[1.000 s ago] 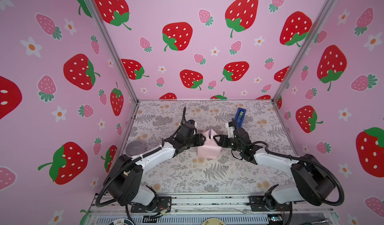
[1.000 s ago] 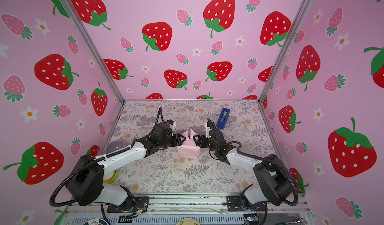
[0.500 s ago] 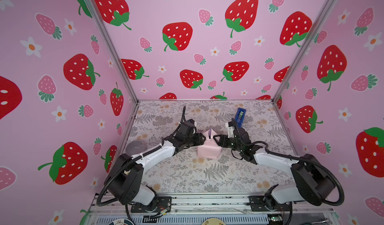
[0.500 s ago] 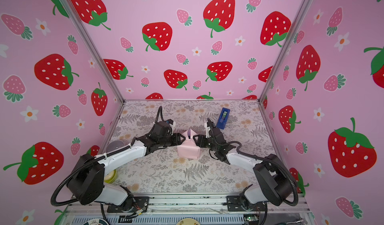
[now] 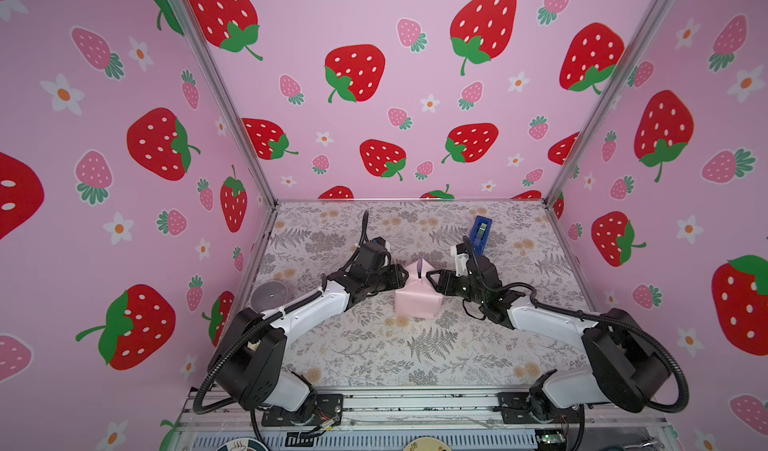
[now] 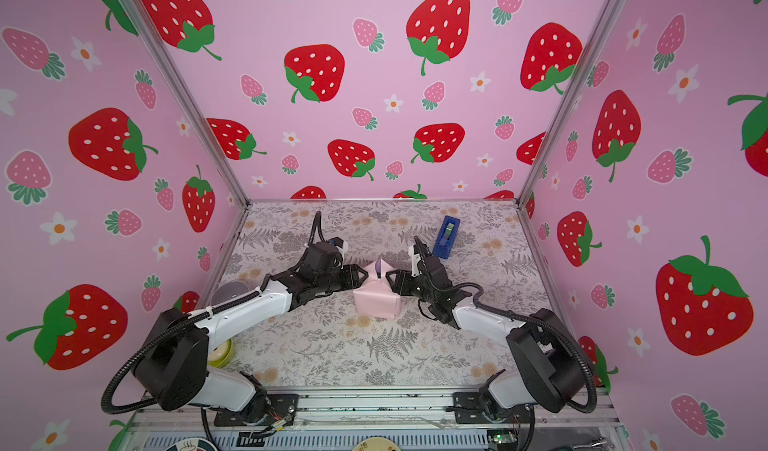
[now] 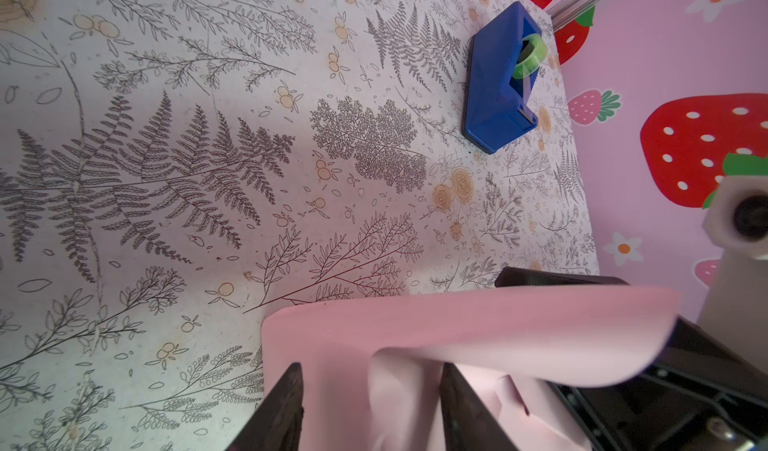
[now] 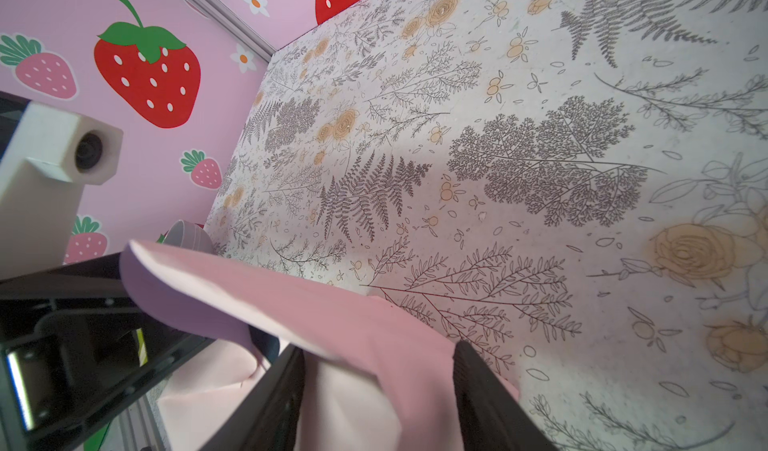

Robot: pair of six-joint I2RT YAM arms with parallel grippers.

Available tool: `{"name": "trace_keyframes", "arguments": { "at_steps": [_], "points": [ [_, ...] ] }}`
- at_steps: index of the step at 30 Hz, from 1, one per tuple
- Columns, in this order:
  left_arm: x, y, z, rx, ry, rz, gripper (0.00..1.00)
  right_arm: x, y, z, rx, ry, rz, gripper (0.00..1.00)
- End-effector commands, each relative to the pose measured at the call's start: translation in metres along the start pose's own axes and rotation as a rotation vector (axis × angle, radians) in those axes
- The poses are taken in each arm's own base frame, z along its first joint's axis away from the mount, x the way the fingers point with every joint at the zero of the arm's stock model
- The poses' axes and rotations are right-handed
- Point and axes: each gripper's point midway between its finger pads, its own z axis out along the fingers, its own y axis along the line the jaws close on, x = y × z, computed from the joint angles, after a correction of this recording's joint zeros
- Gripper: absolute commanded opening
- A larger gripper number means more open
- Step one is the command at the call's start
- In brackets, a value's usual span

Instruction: Wrap the gift box in paper

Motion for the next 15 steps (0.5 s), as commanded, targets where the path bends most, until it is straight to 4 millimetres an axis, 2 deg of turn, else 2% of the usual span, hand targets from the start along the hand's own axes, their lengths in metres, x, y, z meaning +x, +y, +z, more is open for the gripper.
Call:
{"name": "trace_keyframes", "arguments": {
  "at_steps": [1,15],
  "points": [
    [-0.019,-0.009,-0.006,0.007,-0.047,-0.010,0.55,0.048,-0.022,0.002,0.081,0.171,0.010,0.59],
    [0.003,-0.010,0.014,0.000,0.066,0.001,0.59,0.051,-0.021,0.002,0.076,0.179,0.007,0.59]
  ]
}}
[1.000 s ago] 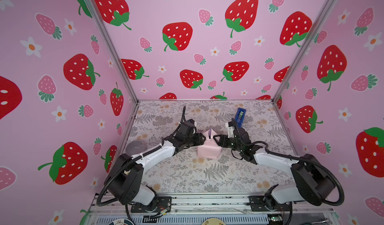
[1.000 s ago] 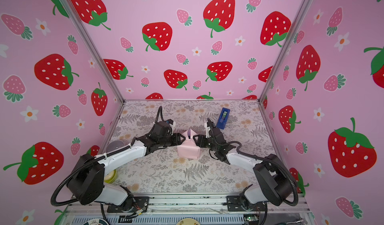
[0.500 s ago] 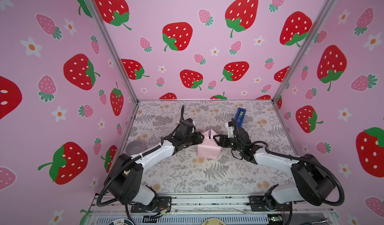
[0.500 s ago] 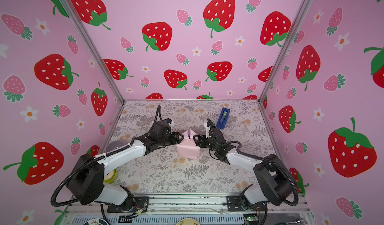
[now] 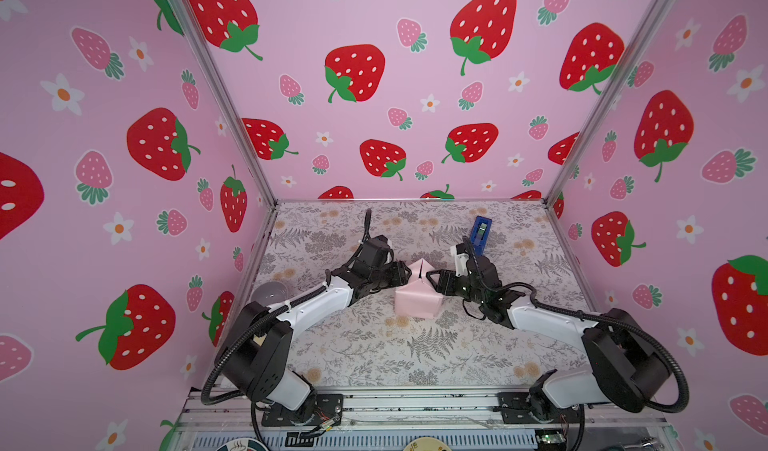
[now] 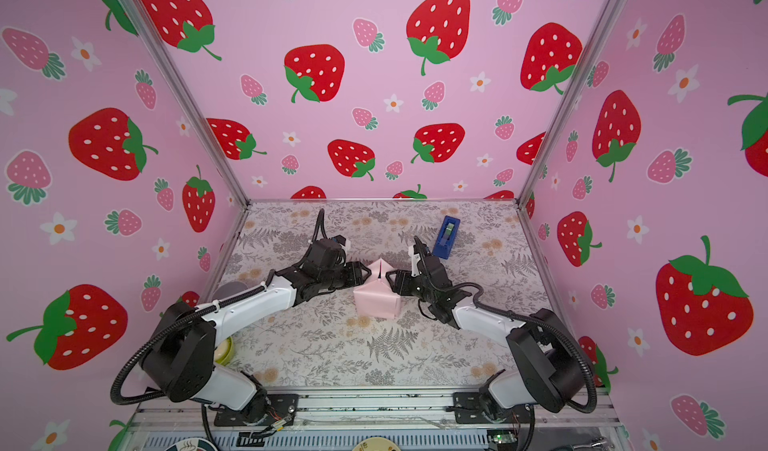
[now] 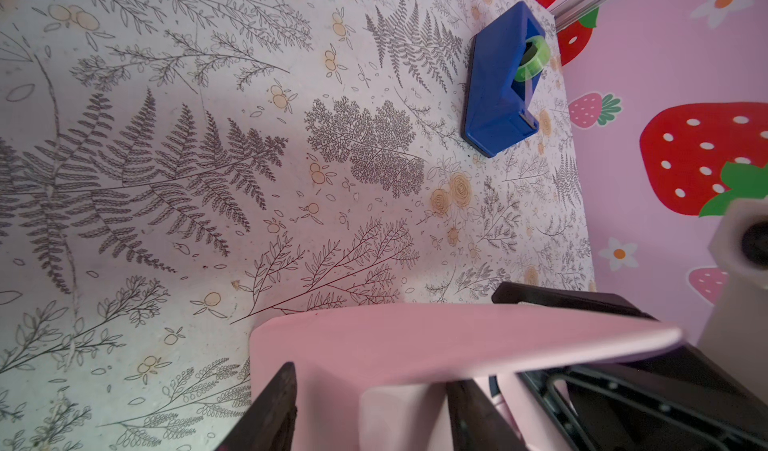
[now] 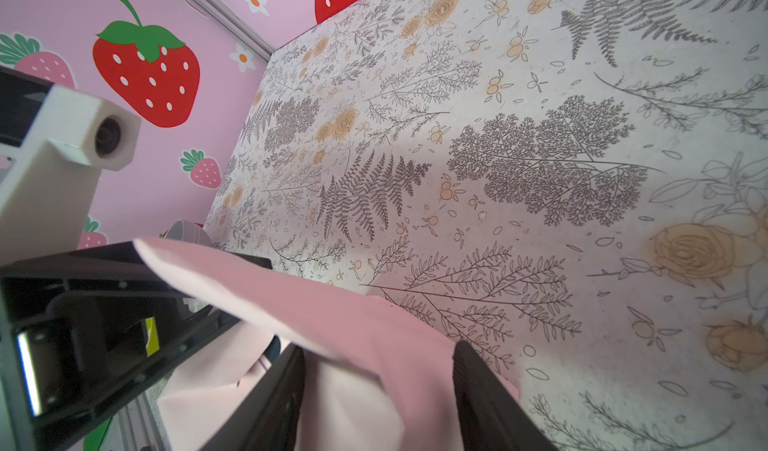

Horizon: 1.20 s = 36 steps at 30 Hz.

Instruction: Wrap the gift box in paper

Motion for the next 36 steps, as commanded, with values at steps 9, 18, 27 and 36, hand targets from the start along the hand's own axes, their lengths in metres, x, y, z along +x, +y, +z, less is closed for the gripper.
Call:
{"name": "trace_keyframes", "arguments": {
  "at_steps": [9,18,27,36],
  "points": [
    [0.038,0.018,0.007,-0.084,0.120,0.026,0.59,0.046,-0.019,0.000,0.071,0.170,-0.023,0.59],
    [0.055,0.039,0.008,-0.190,0.162,0.076,0.59,0.025,-0.002,-0.006,0.038,0.149,-0.280,0.54],
    [0.061,0.046,0.005,-0.234,0.187,0.113,0.59,0.029,0.029,-0.006,-0.171,0.194,-0.636,0.41],
    [0.064,0.049,0.002,-0.250,0.201,0.128,0.59,0.007,0.044,-0.007,-0.318,0.156,-0.758,0.34]
  ]
}}
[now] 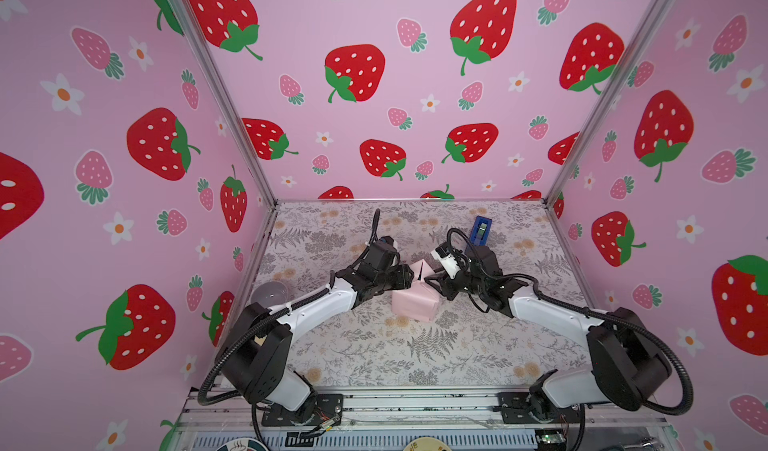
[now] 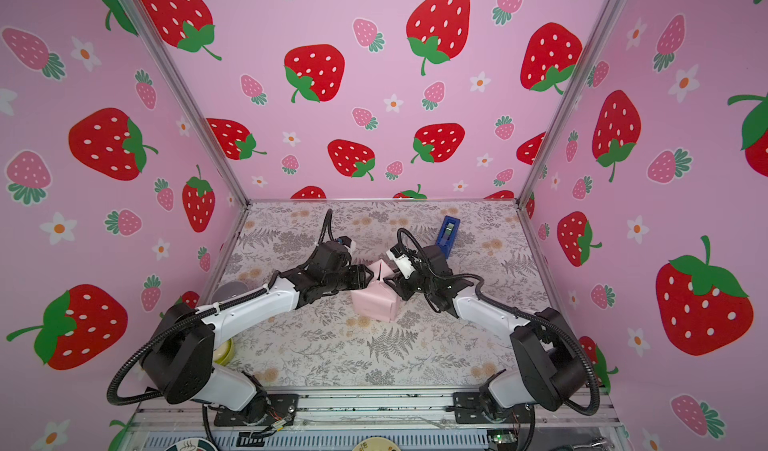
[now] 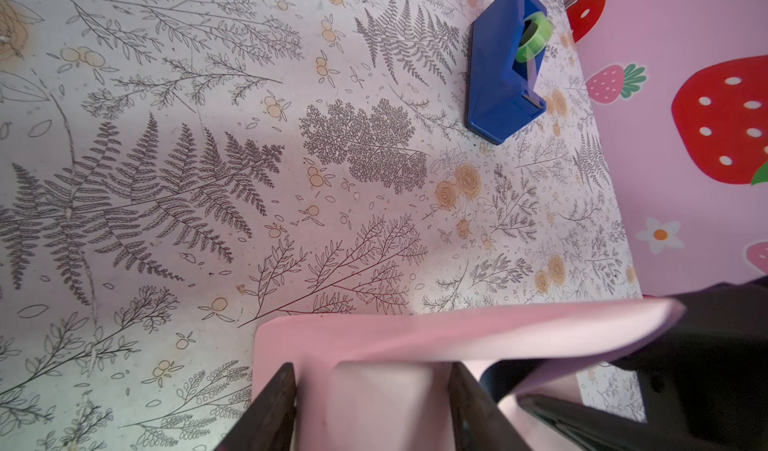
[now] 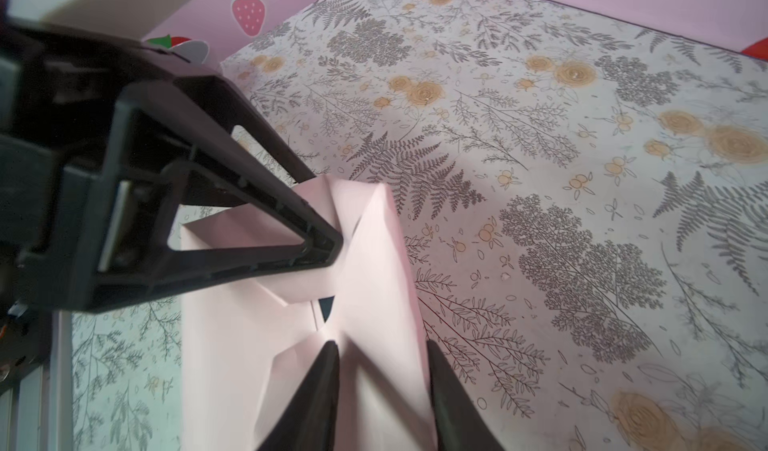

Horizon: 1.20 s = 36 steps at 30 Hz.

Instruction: Wrap the gift box in paper

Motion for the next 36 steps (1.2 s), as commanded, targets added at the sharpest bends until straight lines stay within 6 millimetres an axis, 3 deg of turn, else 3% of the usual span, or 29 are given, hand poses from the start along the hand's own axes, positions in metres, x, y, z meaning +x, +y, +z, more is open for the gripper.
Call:
{"name": "trace_keyframes", "arguments": {
  "at_steps": [1,15,30,36],
  "points": [
    [0.060,0.044,0.006,-0.176,0.217,0.026,0.59,-0.007,0.016,0.002,-0.140,-0.006,-0.096,0.32],
    [0.060,0.043,0.005,-0.182,0.222,0.035,0.59,-0.021,0.026,0.016,-0.282,-0.026,-0.058,0.26],
    [0.059,0.043,0.005,-0.184,0.220,0.038,0.59,-0.023,0.014,0.029,-0.251,-0.061,0.048,0.26],
    [0.055,0.040,0.002,-0.179,0.207,0.041,0.59,-0.018,0.014,0.026,-0.237,-0.061,0.066,0.15]
  ]
}}
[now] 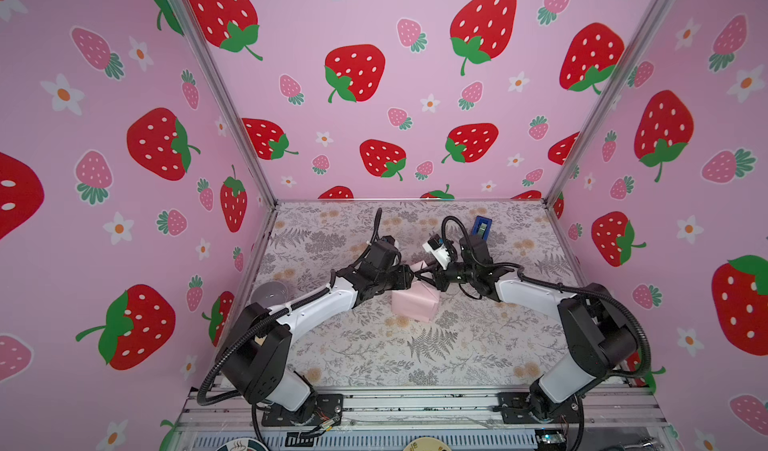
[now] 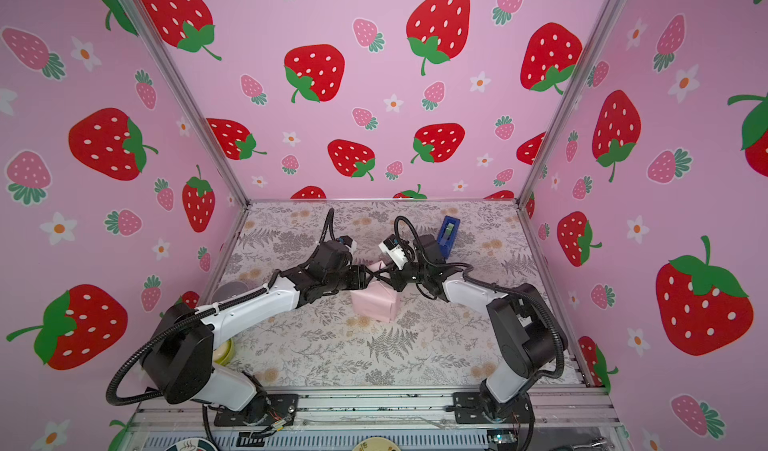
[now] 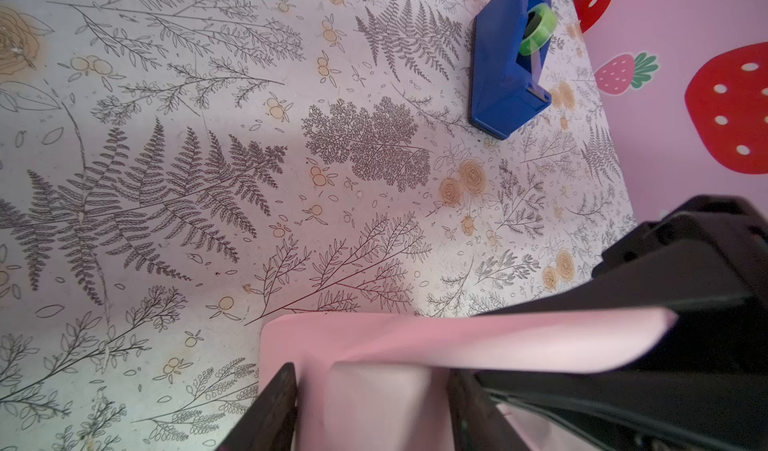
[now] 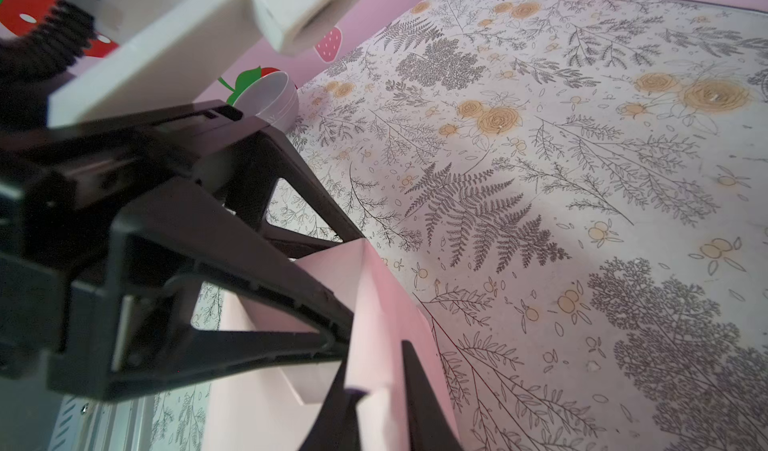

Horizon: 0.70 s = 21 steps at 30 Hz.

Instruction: Wrap the gift box in paper

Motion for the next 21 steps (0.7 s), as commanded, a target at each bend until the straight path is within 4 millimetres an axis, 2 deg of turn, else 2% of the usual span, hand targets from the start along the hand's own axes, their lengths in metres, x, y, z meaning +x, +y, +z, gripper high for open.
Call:
{"name": "trace_keyframes", "arguments": {
  "at_steps": [1,6,9,13,17,21],
  "points": [
    [0.054,0.038,0.004,-0.156,0.195,0.015,0.59,-0.002,0.007,-0.004,-0.008,-0.027,-0.010,0.14],
    [0.030,0.024,-0.012,-0.124,0.128,0.028,0.59,-0.004,0.007,-0.013,0.040,-0.070,0.001,0.05],
    [0.013,0.012,-0.028,-0.106,0.085,0.043,0.59,-0.002,0.005,-0.017,0.085,-0.084,0.012,0.01],
    [-0.003,0.001,-0.053,-0.091,0.044,0.053,0.59,-0.001,-0.007,-0.026,0.209,-0.104,0.034,0.00],
    [-0.001,-0.006,-0.069,-0.057,0.048,0.042,0.59,0.000,-0.018,-0.037,0.345,-0.123,0.040,0.00],
    [0.016,-0.018,-0.068,0.059,0.072,-0.036,0.58,0.003,-0.024,-0.044,0.465,-0.113,0.007,0.00]
  ]
}}
